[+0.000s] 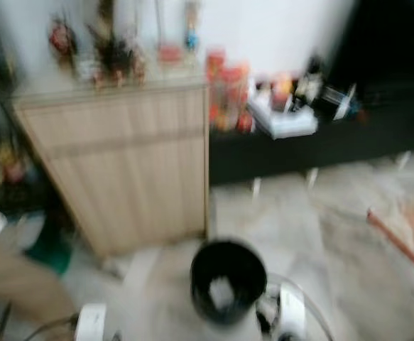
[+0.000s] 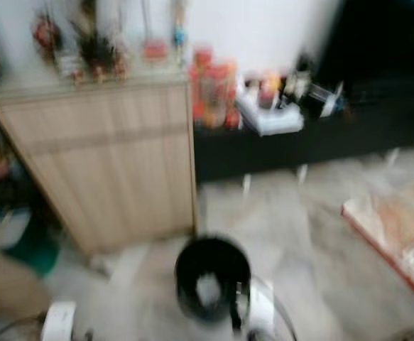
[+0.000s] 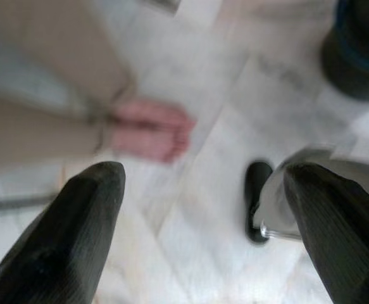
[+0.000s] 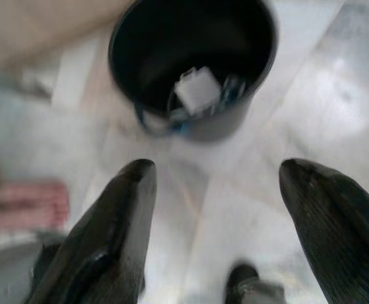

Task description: Picking trash to rubbish bin

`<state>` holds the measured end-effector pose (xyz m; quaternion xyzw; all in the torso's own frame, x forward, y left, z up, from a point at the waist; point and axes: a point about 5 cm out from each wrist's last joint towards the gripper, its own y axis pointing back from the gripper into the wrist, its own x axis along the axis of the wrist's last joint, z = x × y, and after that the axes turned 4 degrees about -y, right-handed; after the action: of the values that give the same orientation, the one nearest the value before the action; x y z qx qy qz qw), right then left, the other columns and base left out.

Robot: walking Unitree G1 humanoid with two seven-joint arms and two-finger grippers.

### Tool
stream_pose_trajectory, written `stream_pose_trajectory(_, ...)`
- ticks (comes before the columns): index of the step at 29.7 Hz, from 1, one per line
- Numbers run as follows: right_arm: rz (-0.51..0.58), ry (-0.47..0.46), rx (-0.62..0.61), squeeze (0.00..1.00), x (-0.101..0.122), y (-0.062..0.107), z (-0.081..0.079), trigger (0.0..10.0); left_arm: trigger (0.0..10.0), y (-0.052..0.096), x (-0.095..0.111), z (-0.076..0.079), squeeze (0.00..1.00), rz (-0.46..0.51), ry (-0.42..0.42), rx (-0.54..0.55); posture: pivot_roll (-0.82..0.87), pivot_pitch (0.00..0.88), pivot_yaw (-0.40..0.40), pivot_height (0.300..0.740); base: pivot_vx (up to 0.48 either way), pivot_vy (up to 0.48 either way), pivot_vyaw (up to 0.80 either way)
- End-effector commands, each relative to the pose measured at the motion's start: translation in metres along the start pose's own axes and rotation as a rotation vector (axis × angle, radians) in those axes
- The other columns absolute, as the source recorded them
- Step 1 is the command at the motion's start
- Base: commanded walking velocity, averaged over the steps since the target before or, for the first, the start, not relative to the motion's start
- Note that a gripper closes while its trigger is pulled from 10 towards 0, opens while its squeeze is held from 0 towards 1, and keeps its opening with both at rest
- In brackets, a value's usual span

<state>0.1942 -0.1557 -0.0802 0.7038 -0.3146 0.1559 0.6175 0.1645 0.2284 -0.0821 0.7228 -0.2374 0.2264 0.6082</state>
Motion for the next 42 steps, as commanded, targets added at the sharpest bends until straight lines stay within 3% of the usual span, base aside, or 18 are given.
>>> stream_pose_trajectory(1,-0.001,0.001,0.017,0.00,0.0010,-0.0011,-0.0069,10.0,10.0,-0.0041,0.0190,-0.0051,0.00,0.053,-0.010,0.013,0.00,0.000,0.022,0.740,0.000,0.000,0.00)
stream_pose_trajectory(42,0.034,0.014,0.031,0.00,0.0076,-0.0019,-0.0084,10.0,10.0,-0.0036,0.0172,-0.0025,0.00,0.059,0.010,0.022,0.00,0.000,0.004,0.740,0.000,0.000,0.00)
